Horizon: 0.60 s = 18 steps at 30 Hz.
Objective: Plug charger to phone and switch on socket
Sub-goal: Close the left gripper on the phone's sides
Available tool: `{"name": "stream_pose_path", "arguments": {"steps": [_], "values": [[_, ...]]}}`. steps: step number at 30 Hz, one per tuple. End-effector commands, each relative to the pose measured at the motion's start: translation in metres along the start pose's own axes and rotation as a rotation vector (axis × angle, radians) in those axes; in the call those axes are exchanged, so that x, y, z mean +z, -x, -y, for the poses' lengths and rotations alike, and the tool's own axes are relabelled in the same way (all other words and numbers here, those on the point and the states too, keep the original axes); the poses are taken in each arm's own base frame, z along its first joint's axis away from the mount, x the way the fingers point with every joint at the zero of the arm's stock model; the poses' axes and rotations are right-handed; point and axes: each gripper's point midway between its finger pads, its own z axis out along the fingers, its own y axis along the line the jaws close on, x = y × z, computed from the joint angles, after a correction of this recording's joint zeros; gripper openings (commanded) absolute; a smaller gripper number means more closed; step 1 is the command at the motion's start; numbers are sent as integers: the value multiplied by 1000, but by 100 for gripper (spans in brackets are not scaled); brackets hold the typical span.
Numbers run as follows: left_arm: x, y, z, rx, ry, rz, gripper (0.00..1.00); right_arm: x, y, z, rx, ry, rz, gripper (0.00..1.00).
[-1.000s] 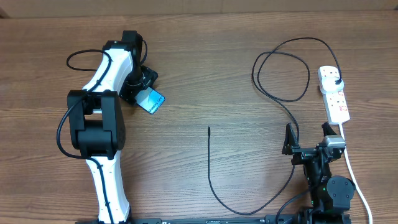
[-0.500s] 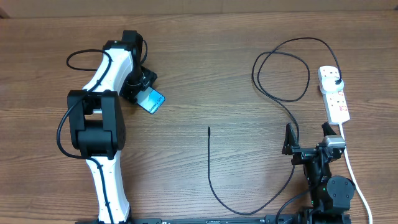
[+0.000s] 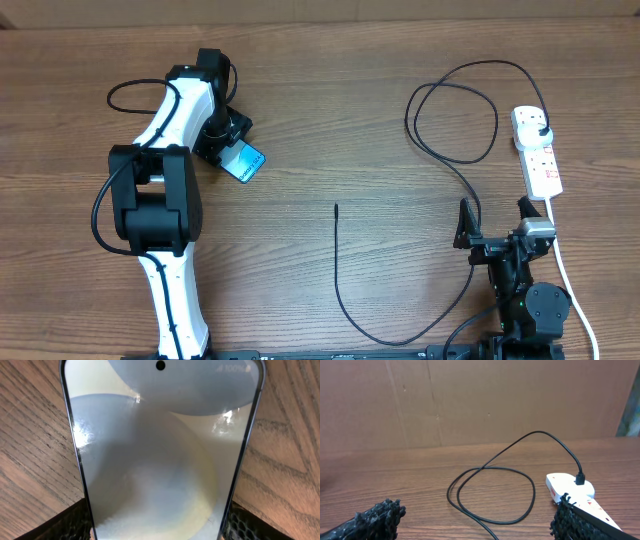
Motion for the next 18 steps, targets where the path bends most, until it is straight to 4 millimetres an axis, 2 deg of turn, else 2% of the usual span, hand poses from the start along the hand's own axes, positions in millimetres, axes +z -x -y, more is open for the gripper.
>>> {"name": "stream_pose_path", "arguments": {"steps": [1,3,7,9,11,18], "values": [[16,3,-7,-9,47,0,66,0,-2,0,6,-3,5,100],[16,3,-7,-9,47,0,61,0,-2,0,5,-3,5,100],[16,3,-7,-9,47,0,39,0,-2,0,5,-3,5,100],[16,3,-7,-9,47,0,24,0,-2,0,5,-4,5,100],[16,2,-7,-9,47,-1,4,0,-2,0,5,-3,5,100],[15,2,-8,-9,50,-3,4,0,-2,0,6,-3,5,100]]}}
